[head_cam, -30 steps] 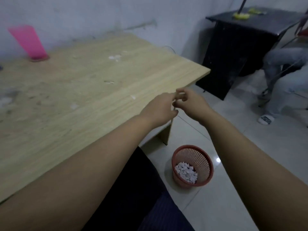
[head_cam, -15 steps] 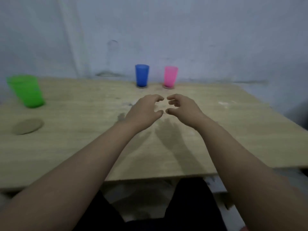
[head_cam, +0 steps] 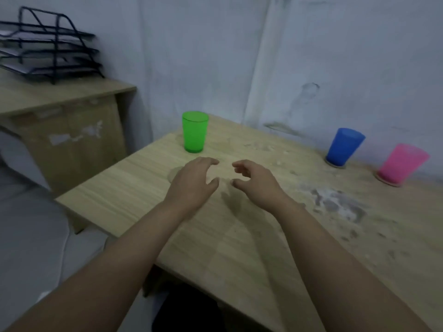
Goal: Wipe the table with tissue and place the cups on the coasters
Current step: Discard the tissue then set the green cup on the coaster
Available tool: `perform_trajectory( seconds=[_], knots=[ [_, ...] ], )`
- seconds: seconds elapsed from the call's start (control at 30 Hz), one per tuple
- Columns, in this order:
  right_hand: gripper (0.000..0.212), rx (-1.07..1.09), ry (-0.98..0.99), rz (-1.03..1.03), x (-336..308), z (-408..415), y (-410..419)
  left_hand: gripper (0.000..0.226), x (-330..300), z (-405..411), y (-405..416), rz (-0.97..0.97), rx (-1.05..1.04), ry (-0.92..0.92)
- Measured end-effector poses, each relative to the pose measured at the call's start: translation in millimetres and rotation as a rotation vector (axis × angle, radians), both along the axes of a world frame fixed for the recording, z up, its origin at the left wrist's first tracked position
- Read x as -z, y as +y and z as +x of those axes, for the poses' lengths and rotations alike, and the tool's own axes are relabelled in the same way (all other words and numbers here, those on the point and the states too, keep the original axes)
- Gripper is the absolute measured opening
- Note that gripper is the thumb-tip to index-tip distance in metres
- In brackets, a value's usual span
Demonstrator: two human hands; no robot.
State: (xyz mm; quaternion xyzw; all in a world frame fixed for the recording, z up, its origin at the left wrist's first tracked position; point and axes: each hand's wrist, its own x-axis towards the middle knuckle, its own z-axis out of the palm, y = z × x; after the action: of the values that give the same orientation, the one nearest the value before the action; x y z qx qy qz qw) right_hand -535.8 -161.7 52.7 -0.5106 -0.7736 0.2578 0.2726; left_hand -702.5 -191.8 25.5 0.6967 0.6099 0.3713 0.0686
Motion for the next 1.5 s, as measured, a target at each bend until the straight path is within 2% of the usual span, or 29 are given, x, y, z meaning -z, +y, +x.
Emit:
perform_trajectory(
  seconds=[0.2, 0.4, 0.53, 0.73, 0.87, 1.0, 1.17, 1.3, 1.4, 1.5],
  knots=[
    [0.041, 0.018, 0.139, 0.037, 16, -47, 21, 0.059, 16, -36, 5, 0.016, -0.064, -0.099],
    [0.043, 0.108, 0.350, -0.031, 48, -76, 32, 0.090, 34, -56, 19, -0.037, -0.171, -0.066],
    [0.041, 0.135, 0.365, -0.007, 54, -84, 38, 0.103, 44, -57, 24, -0.071, -0.267, -0.013],
    [0.038, 0.132, 0.375, -0.023, 58, -80, 41, 0.096, 50, -57, 26, -0.074, -0.318, 0.014],
    [0.037, 0.137, 0.409, -0.032, 54, -84, 47, 0.090, 47, -60, 29, -0.082, -0.283, -0.078],
    [0.037, 0.137, 0.459, -0.057, 51, -82, 54, 0.089, 38, -68, 45, -0.077, -0.257, -0.251],
    [0.036, 0.119, 0.570, -0.088, 55, -80, 56, 0.087, 35, -103, 78, -0.053, -0.316, -0.291],
    [0.034, 0.187, 0.639, -0.086, 53, -84, 73, 0.093, 40, -111, 95, -0.095, -0.260, -0.293],
    [0.047, 0.210, 0.587, -0.077, 51, -93, 96, 0.097, 41, -110, 100, -0.099, -0.264, -0.301],
    [0.081, 0.169, 0.497, -0.052, 50, -113, 118, 0.100, 42, -110, 98, -0.094, -0.253, -0.307]
  ],
)
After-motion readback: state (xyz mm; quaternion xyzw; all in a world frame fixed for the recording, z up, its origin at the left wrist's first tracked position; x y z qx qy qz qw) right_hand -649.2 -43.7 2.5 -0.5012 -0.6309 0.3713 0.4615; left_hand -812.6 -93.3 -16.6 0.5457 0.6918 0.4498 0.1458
